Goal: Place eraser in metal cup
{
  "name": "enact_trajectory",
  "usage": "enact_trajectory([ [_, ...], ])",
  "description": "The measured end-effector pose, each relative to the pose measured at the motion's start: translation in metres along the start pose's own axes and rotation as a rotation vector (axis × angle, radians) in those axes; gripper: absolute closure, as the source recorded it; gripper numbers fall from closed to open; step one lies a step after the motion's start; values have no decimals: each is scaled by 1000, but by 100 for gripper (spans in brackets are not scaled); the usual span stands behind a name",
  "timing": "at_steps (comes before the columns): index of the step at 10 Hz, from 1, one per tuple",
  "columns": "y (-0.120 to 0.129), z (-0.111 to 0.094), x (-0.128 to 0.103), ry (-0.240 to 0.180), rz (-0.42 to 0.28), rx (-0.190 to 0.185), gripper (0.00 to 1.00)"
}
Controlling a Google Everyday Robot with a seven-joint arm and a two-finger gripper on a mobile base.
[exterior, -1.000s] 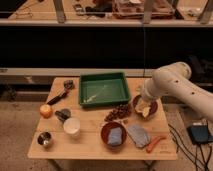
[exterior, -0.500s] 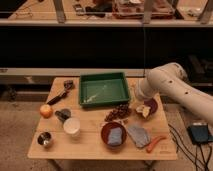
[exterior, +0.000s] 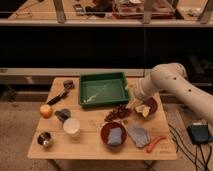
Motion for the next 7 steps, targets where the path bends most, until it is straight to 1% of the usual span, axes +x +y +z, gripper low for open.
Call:
enact_trajectory([
  [2, 1, 12, -39, -106, -14, -29, 35],
  [3, 2, 20, -63, -143, -31, -41, 35],
  [4, 3, 28, -86, -167, -49, -51, 35],
  [5, 3, 35, -103, -177, -64, -58, 35],
  [6, 4, 46, -129, -193, -85, -73, 35],
  [7, 5, 51, -143, -202, -98, -86, 35],
])
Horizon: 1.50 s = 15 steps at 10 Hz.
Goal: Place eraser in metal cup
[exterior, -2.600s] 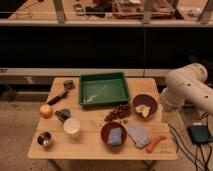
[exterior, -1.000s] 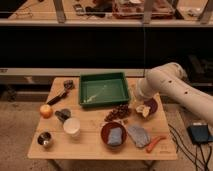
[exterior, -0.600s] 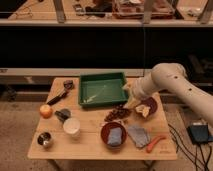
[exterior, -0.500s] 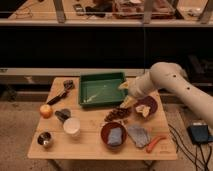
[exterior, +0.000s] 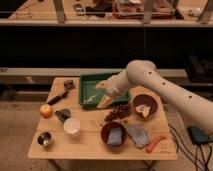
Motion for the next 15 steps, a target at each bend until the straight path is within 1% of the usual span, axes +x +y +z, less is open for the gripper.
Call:
enact_trajectory([
  [2, 2, 22, -33, -12, -32, -34, 35],
  [3, 7, 34, -48, -8, -44, -48, 35],
  [4, 15, 47, -58, -3, -53, -63, 35],
  [6, 27, 62, -67, 1, -62, -86, 35],
  [8, 31, 77, -75, -1, -66, -110, 35],
  [9, 33, 88, -83, -3, -69, -128, 35],
  [10, 34, 95, -86, 0, -68, -136, 35],
  [12, 37, 122, -102, 25, -86, -155, 35],
  [14, 39, 147, -108, 58, -92, -158, 35],
  [15, 39, 156, -110, 70, -89, -157, 35],
])
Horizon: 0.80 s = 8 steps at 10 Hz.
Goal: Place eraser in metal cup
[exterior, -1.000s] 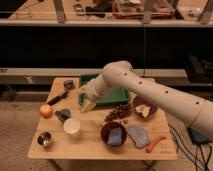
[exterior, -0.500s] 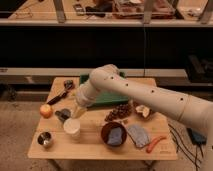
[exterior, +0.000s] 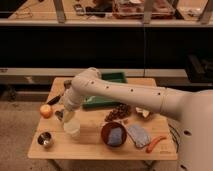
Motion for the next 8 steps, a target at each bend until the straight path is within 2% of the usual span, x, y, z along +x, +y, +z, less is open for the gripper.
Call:
enact_trajectory([
  [3, -8, 20, 9, 25, 82, 1, 35],
  [8, -19, 30, 14, 55, 138, 26, 35],
])
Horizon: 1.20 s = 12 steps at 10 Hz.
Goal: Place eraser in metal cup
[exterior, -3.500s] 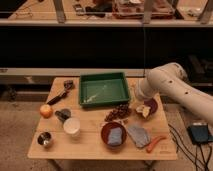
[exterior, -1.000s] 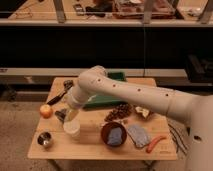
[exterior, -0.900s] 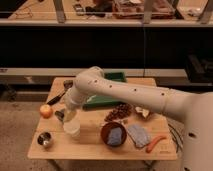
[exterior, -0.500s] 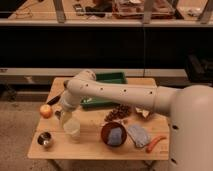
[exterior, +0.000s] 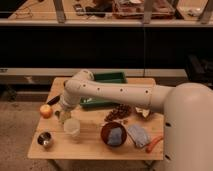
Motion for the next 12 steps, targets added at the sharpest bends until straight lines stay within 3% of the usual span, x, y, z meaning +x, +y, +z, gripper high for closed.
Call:
enact_trajectory([
  [2, -2, 5, 2, 6, 7, 8, 35],
  [7, -1, 22, 1, 7, 27, -14, 36],
  [12, 6, 34, -2, -27, 47, -59, 85],
])
